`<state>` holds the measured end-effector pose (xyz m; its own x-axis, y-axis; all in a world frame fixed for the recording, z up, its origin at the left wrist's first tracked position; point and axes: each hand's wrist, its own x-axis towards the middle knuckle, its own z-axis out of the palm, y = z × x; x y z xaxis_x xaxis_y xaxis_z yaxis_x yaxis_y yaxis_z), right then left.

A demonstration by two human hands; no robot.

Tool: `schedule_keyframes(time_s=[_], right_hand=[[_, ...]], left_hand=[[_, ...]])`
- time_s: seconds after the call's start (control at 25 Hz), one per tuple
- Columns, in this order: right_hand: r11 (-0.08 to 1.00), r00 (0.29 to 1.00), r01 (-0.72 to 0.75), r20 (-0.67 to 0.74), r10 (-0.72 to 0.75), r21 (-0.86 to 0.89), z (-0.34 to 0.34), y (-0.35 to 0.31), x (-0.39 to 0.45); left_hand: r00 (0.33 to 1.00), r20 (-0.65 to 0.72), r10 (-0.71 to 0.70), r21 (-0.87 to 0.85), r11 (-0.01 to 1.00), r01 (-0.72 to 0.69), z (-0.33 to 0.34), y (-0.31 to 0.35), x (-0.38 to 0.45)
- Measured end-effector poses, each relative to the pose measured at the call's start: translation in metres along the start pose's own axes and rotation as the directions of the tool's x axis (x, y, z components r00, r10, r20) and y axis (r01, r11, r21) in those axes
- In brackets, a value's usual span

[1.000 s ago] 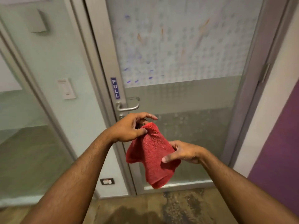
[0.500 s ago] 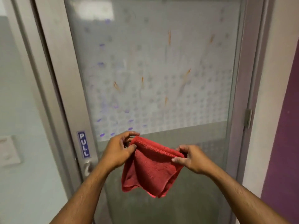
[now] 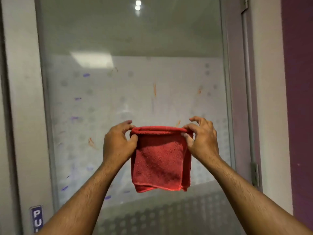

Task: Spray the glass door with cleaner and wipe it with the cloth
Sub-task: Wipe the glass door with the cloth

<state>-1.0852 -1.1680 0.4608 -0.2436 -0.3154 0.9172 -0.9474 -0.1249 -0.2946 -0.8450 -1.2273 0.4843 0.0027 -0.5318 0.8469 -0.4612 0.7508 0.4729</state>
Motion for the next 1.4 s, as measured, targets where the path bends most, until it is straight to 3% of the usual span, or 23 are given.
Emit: schedule_keyframes(time_s=[0.24, 0.52, 0.64, 0.76, 0.88, 1.0, 1.08, 1.24, 1.4], right_hand=[[0.989, 0.990, 0.066, -0.115, -0.081, -0.128, -0.020, 0.059, 0.086], [0.917, 0.932, 0.133, -0.266, -0.245, -0.376, -0.044, 0.121, 0.169], [0.957, 0.927, 0.050, -0.343, -0.151, -0.286, -0.046, 0.127, 0.205], [0.998, 0.905, -0.063, -0.422, 0.052, -0.013, -0.034, 0.127, 0.236], [0.990, 0.930, -0.057, -0.353, 0.101, 0.132, -0.009, 0.125, 0.247], [0.997, 0.990, 0.059, -0.130, -0.053, 0.044, 0.026, 0.118, 0.228], [0.986, 0.987, 0.157, -0.025, -0.158, -0.053, 0.043, 0.117, 0.217], [0.937, 0.958, 0.209, -0.132, -0.253, -0.278, 0.046, 0.149, 0.227], [0.972, 0.979, -0.002, -0.199, -0.047, -0.237, 0.037, 0.151, 0.268]], left_hand=[[0.983, -0.033, 0.182, 0.234, 0.957, -0.169, 0.068, 0.053, 0.063], [0.938, -0.011, 0.345, 0.368, 0.874, -0.317, 0.139, 0.101, 0.124], [0.921, -0.022, 0.388, 0.415, 0.842, -0.345, 0.162, 0.122, 0.156], [0.920, -0.031, 0.392, 0.462, 0.821, -0.334, 0.179, 0.138, 0.186], [0.916, -0.072, 0.396, 0.497, 0.810, -0.311, 0.189, 0.142, 0.201], [0.883, -0.106, 0.458, 0.493, 0.795, -0.353, 0.190, 0.138, 0.204], [0.857, -0.093, 0.507, 0.499, 0.769, -0.400, 0.185, 0.132, 0.205], [0.873, -0.074, 0.482, 0.636, 0.697, -0.331, 0.160, 0.106, 0.207], [0.893, -0.056, 0.447, 0.717, 0.641, -0.275, 0.148, 0.090, 0.208]])
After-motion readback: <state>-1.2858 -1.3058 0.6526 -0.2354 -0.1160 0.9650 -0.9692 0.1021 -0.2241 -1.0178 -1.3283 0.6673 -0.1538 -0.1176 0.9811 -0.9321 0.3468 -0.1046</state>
